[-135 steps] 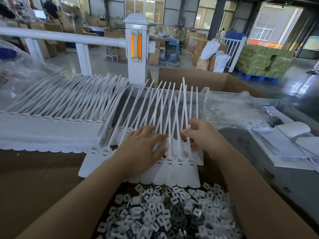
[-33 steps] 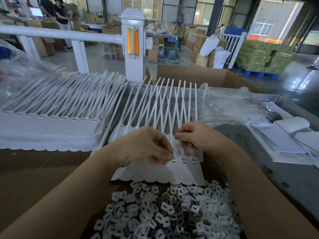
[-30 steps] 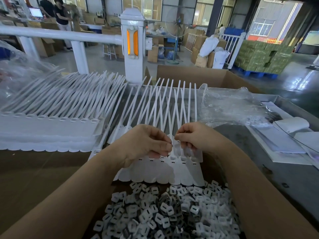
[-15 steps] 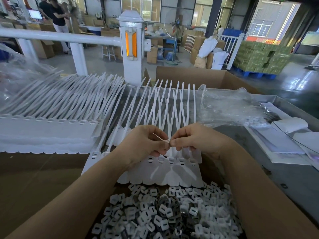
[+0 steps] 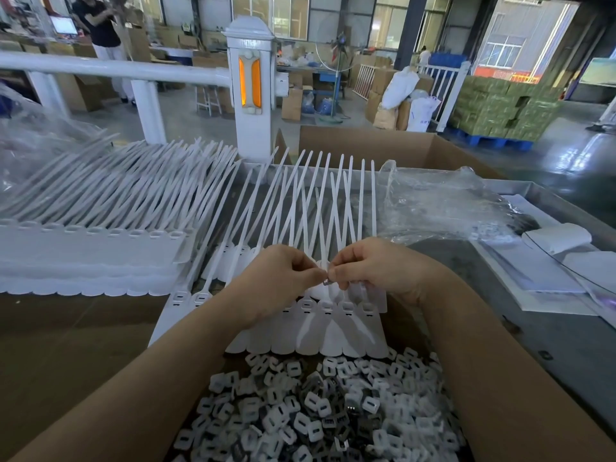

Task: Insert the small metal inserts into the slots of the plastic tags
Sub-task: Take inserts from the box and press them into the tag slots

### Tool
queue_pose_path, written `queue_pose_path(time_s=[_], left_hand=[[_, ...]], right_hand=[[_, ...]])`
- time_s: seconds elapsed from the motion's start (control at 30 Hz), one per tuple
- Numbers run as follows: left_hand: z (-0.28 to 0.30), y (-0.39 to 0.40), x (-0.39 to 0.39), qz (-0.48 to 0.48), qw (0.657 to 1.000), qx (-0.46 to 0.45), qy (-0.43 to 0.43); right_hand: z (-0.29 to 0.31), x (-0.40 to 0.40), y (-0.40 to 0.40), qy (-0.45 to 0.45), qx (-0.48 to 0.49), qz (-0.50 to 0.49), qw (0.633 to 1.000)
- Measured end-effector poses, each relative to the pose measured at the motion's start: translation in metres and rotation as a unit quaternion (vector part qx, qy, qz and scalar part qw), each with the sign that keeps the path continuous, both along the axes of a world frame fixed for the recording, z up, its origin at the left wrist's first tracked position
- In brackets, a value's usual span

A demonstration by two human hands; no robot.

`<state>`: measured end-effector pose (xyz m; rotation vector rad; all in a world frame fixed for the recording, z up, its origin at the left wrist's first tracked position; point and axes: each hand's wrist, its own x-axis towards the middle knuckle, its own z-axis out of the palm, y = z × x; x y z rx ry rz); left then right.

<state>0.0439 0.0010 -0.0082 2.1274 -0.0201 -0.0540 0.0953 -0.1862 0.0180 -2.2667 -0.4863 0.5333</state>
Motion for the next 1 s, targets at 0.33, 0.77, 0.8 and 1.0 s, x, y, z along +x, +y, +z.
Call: queue_pose_path(time_s=[0.33, 0.77, 0.8, 1.0], left_hand=[[0.0031, -0.0041, 0.0025, -0.091, 0.989, 0.108, 0.034], [0.0067, -0.0097, -0.0005, -0.088, 0.976, 0.197, -0.010], [0.0063, -0.0096, -0.0007, -0.080, 0.977, 0.199, -0.013], [0.0055, -0.0045, 0.0009, -0.068, 0.986, 0.150, 0.004]], right_hand=[[-0.0057, 0.0068, -0.0003, 0.019, 0.049, -0.063, 0.997], [-0.0059, 0.0049, -0.0003, 0.030, 0.073, -0.089, 0.993], [-0.0057, 0.0047, -0.0001, 0.033, 0.075, -0.090, 0.993], [-0.0069, 0.0043, -0.0010, 0.035, 0.088, -0.097, 0.991]])
